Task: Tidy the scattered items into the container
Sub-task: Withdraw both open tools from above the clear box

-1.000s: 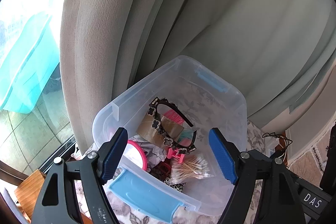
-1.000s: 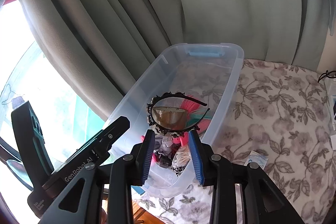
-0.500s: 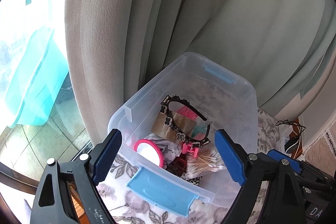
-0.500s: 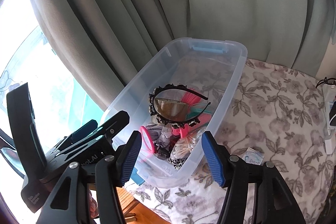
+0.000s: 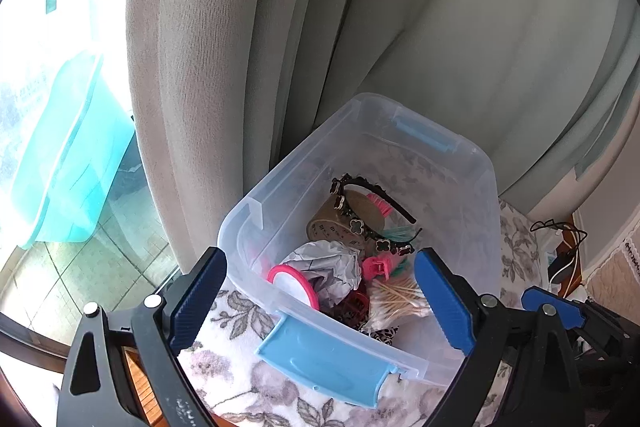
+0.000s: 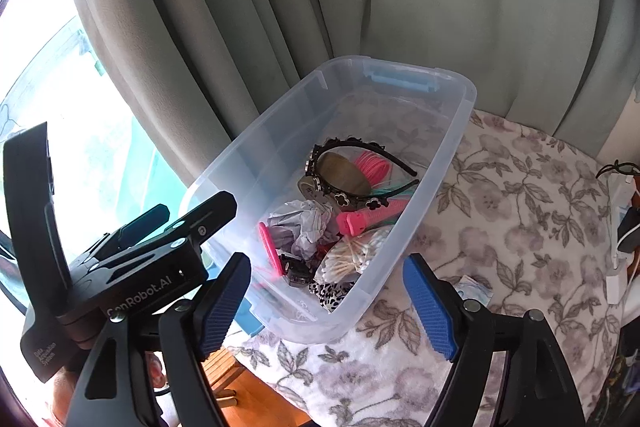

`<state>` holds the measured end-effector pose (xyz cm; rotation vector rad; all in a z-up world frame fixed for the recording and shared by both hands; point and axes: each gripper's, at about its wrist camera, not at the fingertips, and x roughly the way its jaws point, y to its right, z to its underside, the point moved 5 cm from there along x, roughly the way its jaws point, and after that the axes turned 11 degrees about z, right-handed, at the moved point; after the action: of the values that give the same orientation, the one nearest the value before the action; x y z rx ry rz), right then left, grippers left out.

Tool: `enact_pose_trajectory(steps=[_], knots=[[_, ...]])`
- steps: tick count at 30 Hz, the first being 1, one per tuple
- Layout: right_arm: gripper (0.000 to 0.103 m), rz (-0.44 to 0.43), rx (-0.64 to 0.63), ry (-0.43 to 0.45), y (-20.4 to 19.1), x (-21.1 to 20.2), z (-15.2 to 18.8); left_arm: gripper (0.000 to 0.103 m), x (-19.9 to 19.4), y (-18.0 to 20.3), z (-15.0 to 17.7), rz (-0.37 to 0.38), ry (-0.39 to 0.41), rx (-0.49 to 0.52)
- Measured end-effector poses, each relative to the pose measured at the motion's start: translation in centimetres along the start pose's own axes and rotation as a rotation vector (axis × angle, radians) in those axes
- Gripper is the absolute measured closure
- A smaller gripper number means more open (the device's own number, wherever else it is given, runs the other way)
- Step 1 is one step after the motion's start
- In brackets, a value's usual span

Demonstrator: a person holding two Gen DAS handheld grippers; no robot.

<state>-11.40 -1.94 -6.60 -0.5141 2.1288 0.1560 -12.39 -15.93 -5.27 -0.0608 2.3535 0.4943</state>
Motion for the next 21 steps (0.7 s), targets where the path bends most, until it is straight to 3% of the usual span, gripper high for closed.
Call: enact_pose_trajectory(steps=[21], knots=[[0.011, 0.008, -0.039, -0.005, -0.1, -0.2, 0.1, 0.008, -1.2, -0.4, 0.3, -0.049, -0.022, 0.017]])
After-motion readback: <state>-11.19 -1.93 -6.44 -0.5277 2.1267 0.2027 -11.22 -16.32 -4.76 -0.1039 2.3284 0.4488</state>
